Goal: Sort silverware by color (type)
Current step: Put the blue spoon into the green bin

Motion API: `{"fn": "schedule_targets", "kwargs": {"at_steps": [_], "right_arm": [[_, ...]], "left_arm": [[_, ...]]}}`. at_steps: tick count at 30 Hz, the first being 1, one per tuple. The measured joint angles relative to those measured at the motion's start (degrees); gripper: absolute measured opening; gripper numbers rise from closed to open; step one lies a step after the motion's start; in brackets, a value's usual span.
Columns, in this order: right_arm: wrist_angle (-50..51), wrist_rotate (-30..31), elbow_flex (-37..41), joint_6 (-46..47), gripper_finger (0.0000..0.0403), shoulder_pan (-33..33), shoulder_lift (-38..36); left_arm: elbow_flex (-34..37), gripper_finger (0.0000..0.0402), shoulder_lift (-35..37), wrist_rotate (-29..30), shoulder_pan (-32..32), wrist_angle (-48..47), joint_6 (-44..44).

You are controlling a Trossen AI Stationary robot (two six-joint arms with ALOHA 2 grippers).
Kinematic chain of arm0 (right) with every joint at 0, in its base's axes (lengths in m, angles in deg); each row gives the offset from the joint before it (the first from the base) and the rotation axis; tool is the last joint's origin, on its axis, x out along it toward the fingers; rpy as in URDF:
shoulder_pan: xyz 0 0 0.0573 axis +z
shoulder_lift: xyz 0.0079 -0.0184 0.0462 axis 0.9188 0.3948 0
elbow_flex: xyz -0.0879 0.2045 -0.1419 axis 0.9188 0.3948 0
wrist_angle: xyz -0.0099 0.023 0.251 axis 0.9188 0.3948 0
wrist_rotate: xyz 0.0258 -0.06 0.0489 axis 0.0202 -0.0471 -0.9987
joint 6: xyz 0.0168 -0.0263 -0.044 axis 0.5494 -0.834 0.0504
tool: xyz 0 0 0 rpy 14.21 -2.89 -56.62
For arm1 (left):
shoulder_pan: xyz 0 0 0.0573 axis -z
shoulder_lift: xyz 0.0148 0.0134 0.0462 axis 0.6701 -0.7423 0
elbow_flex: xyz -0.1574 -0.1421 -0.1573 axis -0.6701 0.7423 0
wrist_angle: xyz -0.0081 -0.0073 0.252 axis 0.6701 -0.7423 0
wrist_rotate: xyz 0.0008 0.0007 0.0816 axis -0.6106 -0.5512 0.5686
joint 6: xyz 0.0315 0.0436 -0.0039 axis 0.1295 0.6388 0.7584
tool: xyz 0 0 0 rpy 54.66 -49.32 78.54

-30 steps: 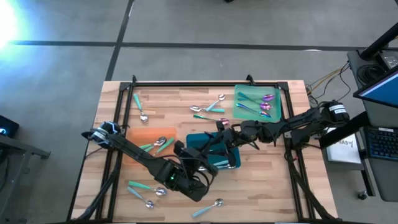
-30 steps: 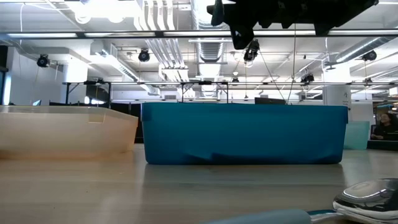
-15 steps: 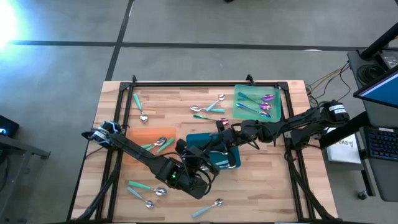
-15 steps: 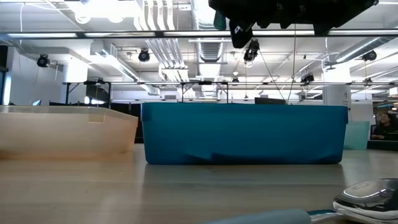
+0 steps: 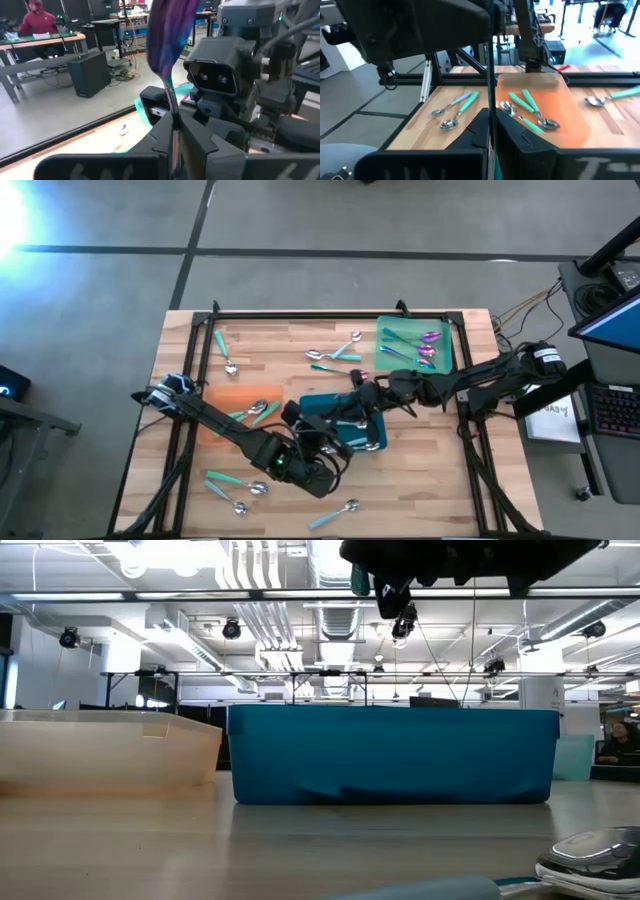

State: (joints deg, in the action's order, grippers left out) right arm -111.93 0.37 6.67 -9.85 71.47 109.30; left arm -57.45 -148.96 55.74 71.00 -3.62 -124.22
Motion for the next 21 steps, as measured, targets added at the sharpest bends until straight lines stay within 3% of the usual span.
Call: {"fn": "schedule_targets", "kwargs": {"at_steps": [10, 16, 21], "right_arm": [[12.6, 3.7, 0.0, 0.6, 0.0007, -1.1, -6.9], [35.0, 12.8, 0.0, 0.5, 0.0007, -3.4, -16.0], [53.8, 22.5, 0.0, 1.1, 0.0007, -8.2, -23.6]], "left_arm": [[-0.1, 0.0080, 0.0, -3.5, -0.1, -0.2, 5.4], [-0.1, 0.0133, 0.0, -7.3, -0.2, -1.9, 5.8], [-0.1, 0.0151, 0.0, -7.6, -0.2, -3.3, 5.4]]}}
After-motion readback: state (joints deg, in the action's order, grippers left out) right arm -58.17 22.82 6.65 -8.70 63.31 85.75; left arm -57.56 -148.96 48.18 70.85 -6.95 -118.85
